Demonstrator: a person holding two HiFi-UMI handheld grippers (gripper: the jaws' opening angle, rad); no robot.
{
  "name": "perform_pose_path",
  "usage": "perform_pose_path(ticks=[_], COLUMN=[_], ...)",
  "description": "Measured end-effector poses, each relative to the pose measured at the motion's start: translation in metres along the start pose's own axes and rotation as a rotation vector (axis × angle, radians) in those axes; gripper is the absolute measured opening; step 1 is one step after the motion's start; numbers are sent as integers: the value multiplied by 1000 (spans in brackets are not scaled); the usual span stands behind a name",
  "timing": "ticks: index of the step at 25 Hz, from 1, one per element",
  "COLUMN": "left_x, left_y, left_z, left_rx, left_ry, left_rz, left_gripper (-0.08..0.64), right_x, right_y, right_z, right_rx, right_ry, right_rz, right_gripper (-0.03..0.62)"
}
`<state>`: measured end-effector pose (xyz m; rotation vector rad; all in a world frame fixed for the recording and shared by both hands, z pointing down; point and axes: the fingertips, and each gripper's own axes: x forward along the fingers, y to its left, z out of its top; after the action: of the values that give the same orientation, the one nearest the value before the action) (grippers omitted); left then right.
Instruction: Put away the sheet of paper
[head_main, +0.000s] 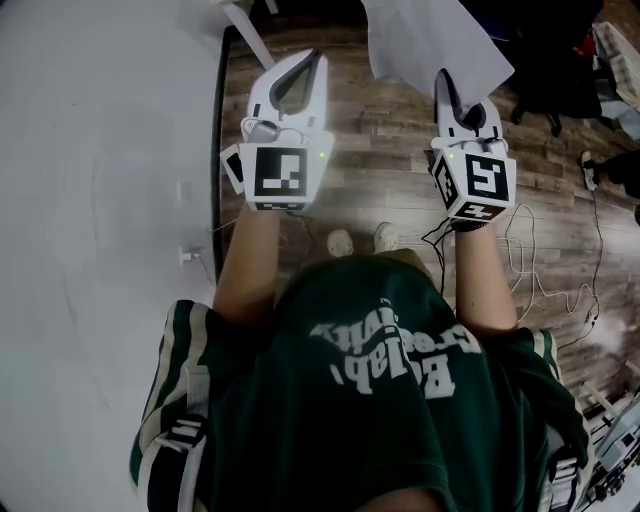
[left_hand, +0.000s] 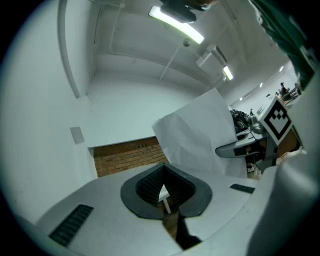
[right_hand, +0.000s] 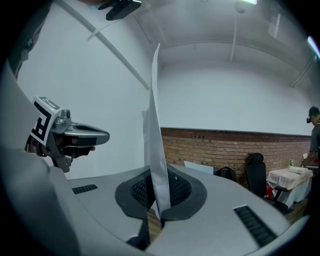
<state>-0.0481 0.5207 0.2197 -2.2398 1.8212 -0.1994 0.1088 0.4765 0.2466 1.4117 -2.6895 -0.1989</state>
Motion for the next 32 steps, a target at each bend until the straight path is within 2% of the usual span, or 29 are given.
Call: perform_pose_path(ticks=[16, 23, 27, 32], left_x=[-3, 16, 42, 84], left_y=[7, 18, 20, 19], left_z=[-7, -14, -23, -35], left_rx=[7, 25, 17, 30], left_ry=[-47, -37, -56, -19], left_rz=[-63, -69, -80, -81], left_gripper=[2, 2, 2, 2], right_x=[-11, 6, 26, 55], right_y=[13, 18, 6, -30], right_z=[0, -10, -14, -27], right_rx=[-3, -39, -65, -56], right_ry=[-24, -43, -54, -39], right_rz=[-48, -18, -10, -17], right_gripper=[-6, -6, -6, -5])
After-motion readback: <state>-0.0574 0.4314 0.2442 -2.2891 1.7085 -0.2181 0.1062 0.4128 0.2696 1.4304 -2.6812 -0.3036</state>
